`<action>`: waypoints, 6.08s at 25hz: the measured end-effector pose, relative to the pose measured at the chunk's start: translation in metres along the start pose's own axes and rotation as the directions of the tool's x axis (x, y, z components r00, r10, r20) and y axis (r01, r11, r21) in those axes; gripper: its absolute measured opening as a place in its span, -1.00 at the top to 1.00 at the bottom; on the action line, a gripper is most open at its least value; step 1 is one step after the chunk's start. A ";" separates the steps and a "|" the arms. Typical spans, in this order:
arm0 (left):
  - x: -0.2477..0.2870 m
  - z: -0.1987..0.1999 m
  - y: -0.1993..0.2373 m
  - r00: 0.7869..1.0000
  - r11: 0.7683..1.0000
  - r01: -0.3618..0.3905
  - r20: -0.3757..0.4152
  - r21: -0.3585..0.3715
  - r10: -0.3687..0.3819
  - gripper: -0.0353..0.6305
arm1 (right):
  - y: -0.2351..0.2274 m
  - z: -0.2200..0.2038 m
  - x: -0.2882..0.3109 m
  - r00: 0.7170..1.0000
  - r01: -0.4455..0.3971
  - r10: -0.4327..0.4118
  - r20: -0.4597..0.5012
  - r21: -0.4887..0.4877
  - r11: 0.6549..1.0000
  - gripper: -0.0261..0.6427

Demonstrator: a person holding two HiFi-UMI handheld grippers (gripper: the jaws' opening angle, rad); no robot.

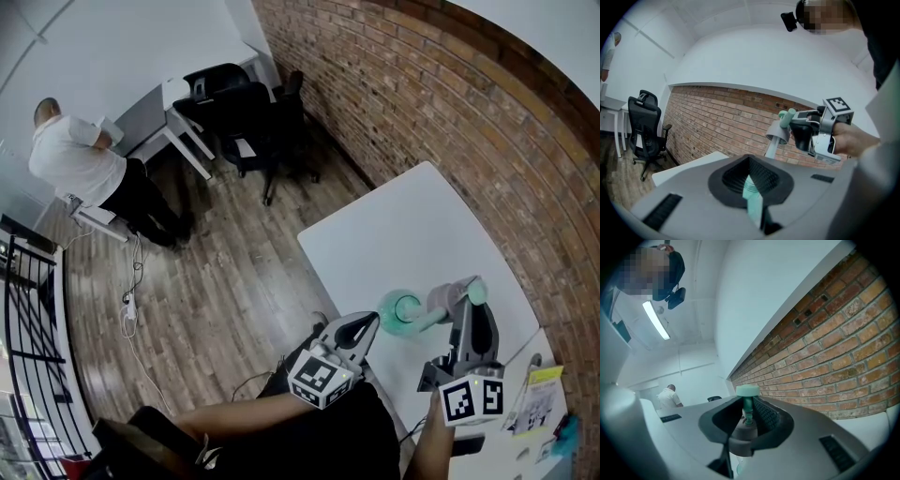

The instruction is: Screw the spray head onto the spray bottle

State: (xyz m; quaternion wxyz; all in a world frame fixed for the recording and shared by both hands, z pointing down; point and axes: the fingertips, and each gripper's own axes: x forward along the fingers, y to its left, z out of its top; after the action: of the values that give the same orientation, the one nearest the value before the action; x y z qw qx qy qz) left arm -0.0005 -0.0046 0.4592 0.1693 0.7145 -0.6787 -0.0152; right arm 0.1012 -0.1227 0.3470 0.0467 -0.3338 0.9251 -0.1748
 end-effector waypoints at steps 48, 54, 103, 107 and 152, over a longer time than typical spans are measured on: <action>-0.012 -0.007 0.002 1.000 0.999 -0.008 0.001 -0.035 0.008 0.90 | -0.010 -0.097 0.008 0.991 0.006 -0.006 -0.132 0.001 1.000 0.71; -0.013 -0.010 0.005 1.000 0.998 -0.015 -0.008 -0.058 0.014 0.90 | -0.001 -0.105 0.009 0.990 -0.033 0.027 -0.137 -0.047 0.998 0.71; -0.024 -0.019 0.014 0.999 0.996 -0.030 -0.027 -0.080 0.028 0.90 | 0.026 -0.140 -0.008 0.991 -0.130 0.130 -0.024 -0.365 0.922 0.72; -0.023 -0.019 0.013 0.999 0.996 -0.032 -0.021 -0.084 0.030 0.90 | 0.024 -0.140 -0.010 0.992 -0.126 0.128 -0.017 -0.355 0.927 0.72; -0.009 -0.018 0.003 1.000 0.995 -0.010 -0.026 -0.095 0.007 0.90 | 0.008 -0.137 0.001 0.980 -0.188 0.173 -0.102 -0.154 0.970 0.79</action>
State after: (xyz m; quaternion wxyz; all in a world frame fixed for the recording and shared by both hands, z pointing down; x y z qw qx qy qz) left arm 0.0008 0.0078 0.4756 0.2117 0.7028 -0.6781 -0.0377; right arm 0.0679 -0.0775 0.4717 -0.0057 -0.2429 0.9640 -0.1080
